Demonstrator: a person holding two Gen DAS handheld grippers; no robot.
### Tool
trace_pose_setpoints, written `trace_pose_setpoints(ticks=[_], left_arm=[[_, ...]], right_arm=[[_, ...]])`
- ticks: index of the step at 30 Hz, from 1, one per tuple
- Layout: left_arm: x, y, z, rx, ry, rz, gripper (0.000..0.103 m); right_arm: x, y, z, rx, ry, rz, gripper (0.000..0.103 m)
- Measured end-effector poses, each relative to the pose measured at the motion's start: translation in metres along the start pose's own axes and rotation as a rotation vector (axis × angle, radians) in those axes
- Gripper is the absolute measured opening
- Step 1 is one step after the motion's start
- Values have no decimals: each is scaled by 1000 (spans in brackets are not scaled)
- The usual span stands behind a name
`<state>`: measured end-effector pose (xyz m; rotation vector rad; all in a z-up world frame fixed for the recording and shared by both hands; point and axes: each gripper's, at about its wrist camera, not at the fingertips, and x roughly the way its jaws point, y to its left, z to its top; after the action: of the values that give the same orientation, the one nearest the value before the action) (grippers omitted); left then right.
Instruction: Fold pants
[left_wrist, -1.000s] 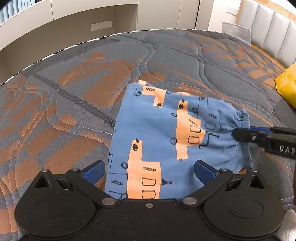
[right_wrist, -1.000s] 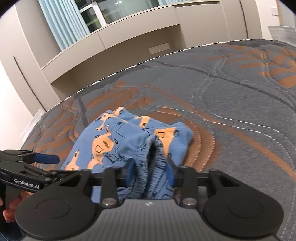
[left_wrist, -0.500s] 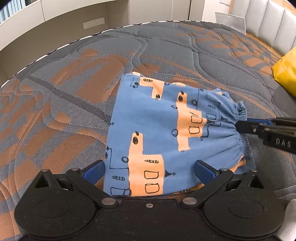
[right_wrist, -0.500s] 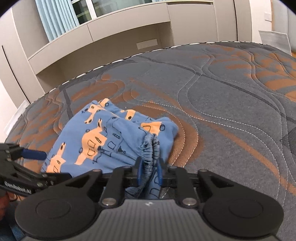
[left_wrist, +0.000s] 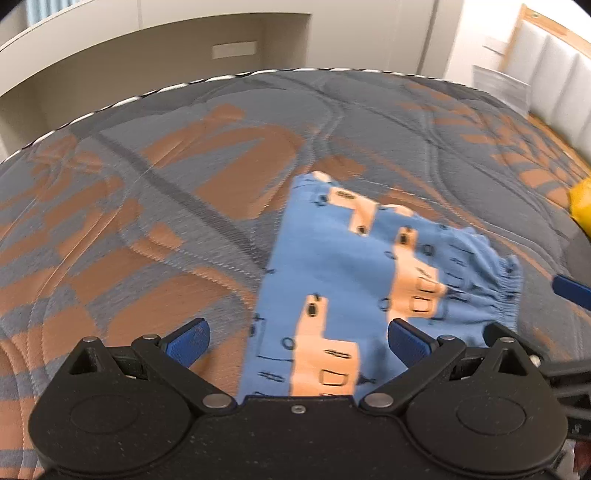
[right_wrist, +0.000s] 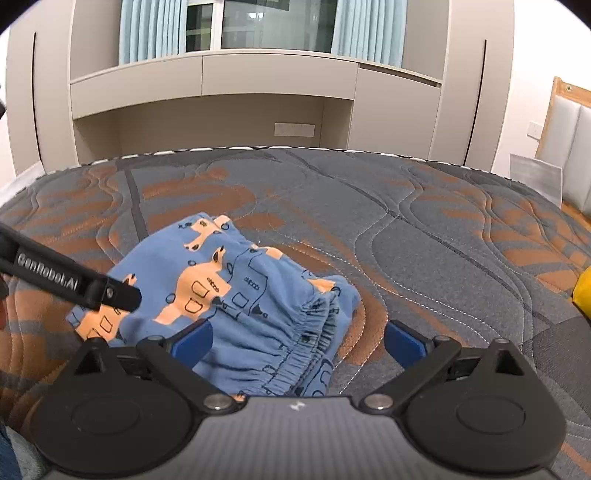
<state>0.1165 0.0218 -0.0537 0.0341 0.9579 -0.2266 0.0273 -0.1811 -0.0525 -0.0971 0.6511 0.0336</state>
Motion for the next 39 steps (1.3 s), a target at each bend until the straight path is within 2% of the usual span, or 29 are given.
trace_pose_setpoints(ticks=[3,6,8,10,14,17,18,22,25,27,30,32,36,39], left_arm=[[8,6,0,-29,34,35,102],[18,11,-3,-45,84,65,102],[23,13,-5,-47,111,71,102],[26,14,-6,-47,123,71,102],[25,12,-9,-33,126,70,102],[20,11,-8,-39,120,39,102],[16,11,-7,-43,105,25,102],[-4,11,12,-81,-39,-23,102],[2,6,40,-35,-62,-31,102],[14,4,54,-17,-81,-18,102],[46,6,59,-39,-62,-4,102],[63,9,53,-40,-42,9,102],[82,15,48,-48,-34,-27,103],[81,18,51,-73,-33,-37,103]], right_arm=[[10,-1,-4,-8,52,-12,103],[22,-7,-10,2,148,-40,103],[27,-11,-12,30,190,-28,103],[28,-14,-13,54,208,-18,103],[27,-11,-15,16,221,-27,103],[21,-13,-11,20,200,-26,103],[16,-13,-9,22,167,-24,103],[1,-9,0,6,-12,-41,103],[6,-7,6,-32,-98,-82,103],[15,-8,6,-58,-96,-115,103],[28,-20,1,-34,-55,-154,103],[34,-31,1,17,-28,-148,103],[47,-44,-4,89,46,-134,103],[45,-49,-8,129,46,-114,103]])
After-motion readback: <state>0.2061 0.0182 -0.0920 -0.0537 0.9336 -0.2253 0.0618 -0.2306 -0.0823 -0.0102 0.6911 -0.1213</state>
